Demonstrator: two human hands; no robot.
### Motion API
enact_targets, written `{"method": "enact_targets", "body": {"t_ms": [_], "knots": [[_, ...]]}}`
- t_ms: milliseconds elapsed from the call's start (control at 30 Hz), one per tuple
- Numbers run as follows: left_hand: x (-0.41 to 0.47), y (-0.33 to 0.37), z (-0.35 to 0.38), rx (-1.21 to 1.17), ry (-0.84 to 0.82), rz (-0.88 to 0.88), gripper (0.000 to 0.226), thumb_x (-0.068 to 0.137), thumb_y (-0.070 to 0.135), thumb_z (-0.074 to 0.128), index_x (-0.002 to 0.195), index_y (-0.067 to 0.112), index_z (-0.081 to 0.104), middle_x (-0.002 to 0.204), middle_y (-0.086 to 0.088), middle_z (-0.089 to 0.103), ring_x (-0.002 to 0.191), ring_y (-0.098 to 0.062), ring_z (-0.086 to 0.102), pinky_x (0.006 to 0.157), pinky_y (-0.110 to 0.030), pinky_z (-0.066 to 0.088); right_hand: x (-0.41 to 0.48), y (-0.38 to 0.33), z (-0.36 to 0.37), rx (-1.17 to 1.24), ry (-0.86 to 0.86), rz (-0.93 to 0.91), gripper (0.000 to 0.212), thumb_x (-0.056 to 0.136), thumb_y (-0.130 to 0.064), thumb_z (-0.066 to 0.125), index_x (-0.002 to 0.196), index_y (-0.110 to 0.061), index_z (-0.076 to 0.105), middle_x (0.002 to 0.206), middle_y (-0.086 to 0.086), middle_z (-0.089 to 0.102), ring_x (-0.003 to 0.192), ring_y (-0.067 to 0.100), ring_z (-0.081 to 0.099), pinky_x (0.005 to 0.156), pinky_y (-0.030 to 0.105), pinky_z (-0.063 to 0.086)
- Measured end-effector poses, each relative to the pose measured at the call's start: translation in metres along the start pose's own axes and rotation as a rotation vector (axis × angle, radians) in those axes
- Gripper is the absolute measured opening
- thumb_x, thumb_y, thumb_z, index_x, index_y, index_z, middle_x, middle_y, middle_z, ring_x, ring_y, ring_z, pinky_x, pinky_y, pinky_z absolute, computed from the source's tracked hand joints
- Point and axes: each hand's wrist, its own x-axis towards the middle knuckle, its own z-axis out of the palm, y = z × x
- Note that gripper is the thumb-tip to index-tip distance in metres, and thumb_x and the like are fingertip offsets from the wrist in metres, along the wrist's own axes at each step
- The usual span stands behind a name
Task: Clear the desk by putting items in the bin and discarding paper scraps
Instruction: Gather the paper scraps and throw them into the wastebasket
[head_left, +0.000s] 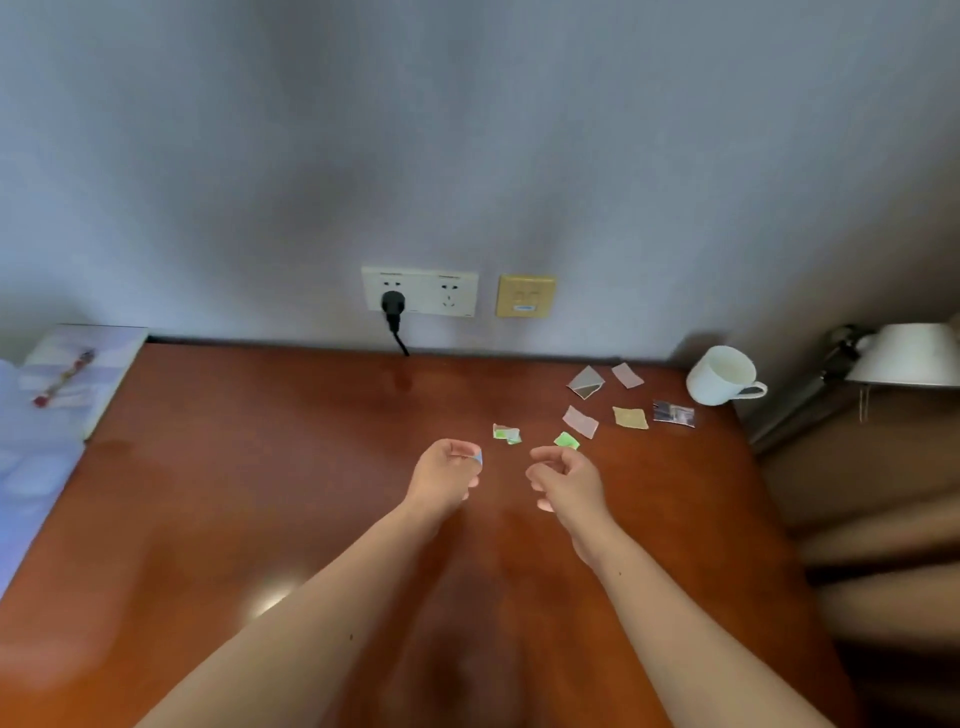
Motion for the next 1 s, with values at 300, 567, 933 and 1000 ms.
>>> {"method": "enact_targets", "body": {"t_ms": [300,567,933,1000], "knots": [[0.061,-0.017,0.006,0.302,0.027,0.094,0.016,0.083,0.02,0.064,0.094,0.03,0.057,0.093,0.01,0.065,0.087,-0.016,0.065,0.089,-0.038,0.053,0.081,0.011,0.011,-0.269,-0.057,-0.03,0.026,0.087,-0.011,0.061,0.112,-0.02,0.062,0.101,-0.003,0.063,0.087,0.013,0.059,0.074,0.023,0.045],[0.094,-0.033,0.017,0.702,0.08,0.089,0.033,0.084,0.031,0.063,0.116,0.028,0.056,0.115,0.009,0.049,0.095,-0.015,0.061,0.084,-0.032,0.05,0.14,0.022,0.028,-0.74,-0.115,-0.154,0.04,0.089,-0.029,0.061,0.128,-0.031,0.054,0.126,-0.004,0.048,0.105,0.018,0.061,0.084,0.036,0.053],[0.109,-0.033,0.021,0.9,0.11,0.153,0.008,0.089,0.032,0.06,0.093,0.026,0.059,0.107,0.005,0.052,0.089,-0.022,0.061,0.069,-0.031,0.047,0.152,0.028,0.039,-0.807,-0.001,-0.21,0.01,0.092,-0.024,0.063,0.101,-0.023,0.058,0.11,-0.004,0.05,0.088,0.02,0.06,0.06,0.026,0.041],[0.112,-0.032,0.023,0.832,0.121,0.135,0.009,0.09,0.033,0.058,0.094,0.026,0.056,0.101,0.009,0.056,0.092,-0.02,0.06,0.072,-0.03,0.045,0.153,0.026,0.037,-0.8,-0.003,-0.221,0.005,0.091,-0.023,0.063,0.091,-0.024,0.058,0.101,-0.006,0.054,0.081,0.018,0.058,0.057,0.025,0.04]]}}
